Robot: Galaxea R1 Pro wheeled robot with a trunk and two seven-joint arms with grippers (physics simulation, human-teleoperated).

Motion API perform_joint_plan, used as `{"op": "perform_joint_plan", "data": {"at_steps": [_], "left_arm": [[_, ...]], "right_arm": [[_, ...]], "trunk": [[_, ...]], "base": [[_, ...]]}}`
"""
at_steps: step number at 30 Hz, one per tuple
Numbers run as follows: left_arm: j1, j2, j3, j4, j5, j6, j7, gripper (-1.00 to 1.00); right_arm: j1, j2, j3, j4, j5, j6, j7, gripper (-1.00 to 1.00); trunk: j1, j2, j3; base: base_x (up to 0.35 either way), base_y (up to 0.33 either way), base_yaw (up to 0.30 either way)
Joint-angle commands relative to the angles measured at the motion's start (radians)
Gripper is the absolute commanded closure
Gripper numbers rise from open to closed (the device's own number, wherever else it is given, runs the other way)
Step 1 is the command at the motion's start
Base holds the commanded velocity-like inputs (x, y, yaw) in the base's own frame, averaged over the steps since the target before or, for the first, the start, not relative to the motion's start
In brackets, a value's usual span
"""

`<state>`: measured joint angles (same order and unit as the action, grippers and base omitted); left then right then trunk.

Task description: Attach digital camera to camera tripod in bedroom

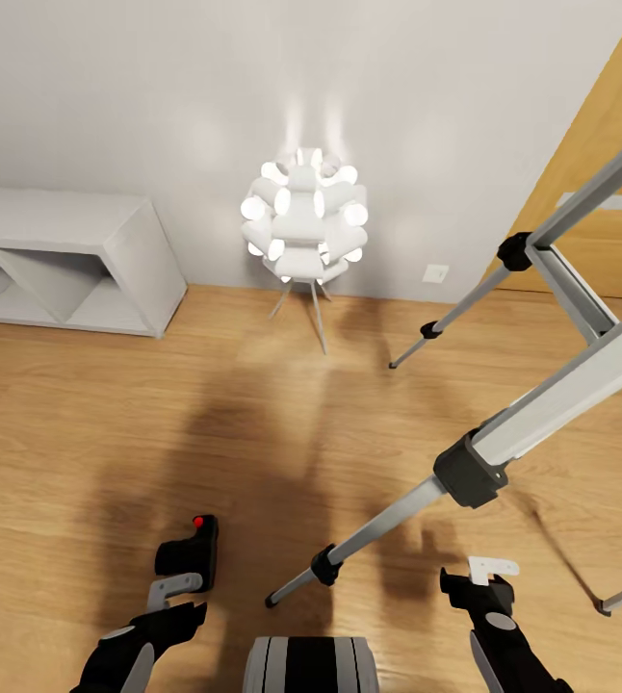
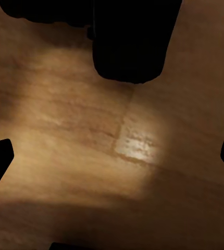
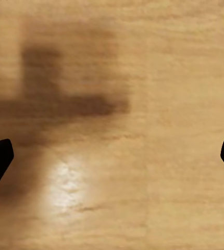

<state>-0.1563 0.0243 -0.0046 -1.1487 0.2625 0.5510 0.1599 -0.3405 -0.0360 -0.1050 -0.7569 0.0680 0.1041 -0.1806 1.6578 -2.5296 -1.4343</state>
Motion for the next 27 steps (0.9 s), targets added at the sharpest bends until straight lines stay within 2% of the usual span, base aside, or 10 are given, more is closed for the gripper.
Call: {"op": "perform_joint_plan", "data": {"at_steps": [1,3,4,9,17,21,26,27], "left_arm": [[0.000,0.000,-0.001,-0.002,0.011,0.003,0.007,-1.00],[0.000,-0.004,-0.002,-0.003,0.011,0.001,0.007,-1.00],[0.000,-0.023,-0.003,-0.004,0.011,-0.003,0.005,-1.00],[-0.003,-0.042,-0.004,0.001,0.011,-0.013,0.004,-1.00],[-0.024,-0.046,-0.005,0.029,0.011,-0.055,0.004,-1.00],[-0.057,-0.046,-0.007,0.086,0.010,-0.094,0.004,-1.00],[-0.097,-0.046,-0.008,0.167,-0.017,-0.164,0.004,-1.00],[-0.105,-0.046,-0.008,0.185,-0.031,-0.186,0.004,-1.00]], "right_arm": [[0.000,-0.001,0.000,-0.002,0.007,0.007,-0.003,-1.00],[0.000,-0.002,-0.001,-0.002,0.007,0.007,-0.003,-1.00],[0.000,-0.002,-0.001,-0.002,0.006,-0.008,-0.002,-1.00],[0.000,-0.001,0.000,-0.002,0.008,-0.063,0.001,-1.00],[0.000,-0.001,0.002,-0.001,0.009,-0.077,0.003,-1.00],[0.000,-0.001,0.002,-0.001,0.009,-0.079,0.006,-1.00],[0.000,-0.002,0.002,-0.001,0.009,-0.079,0.009,-1.00],[0.000,-0.003,0.002,-0.001,0.009,-0.079,0.010,-1.00]], "trunk": [[0.000,0.000,-0.001],[0.000,0.000,-0.001],[0.000,0.000,-0.001],[0.000,0.000,-0.001],[0.000,0.000,-0.001],[0.000,0.000,-0.001],[0.000,0.000,-0.001],[0.000,0.000,-0.001]], "base": [[0.000,0.000,0.000],[0.000,0.000,0.000],[0.000,0.000,0.000],[0.000,0.000,0.000],[0.000,0.000,0.000],[0.000,0.000,0.000],[0.000,0.000,0.000],[0.000,0.000,0.000]]}}
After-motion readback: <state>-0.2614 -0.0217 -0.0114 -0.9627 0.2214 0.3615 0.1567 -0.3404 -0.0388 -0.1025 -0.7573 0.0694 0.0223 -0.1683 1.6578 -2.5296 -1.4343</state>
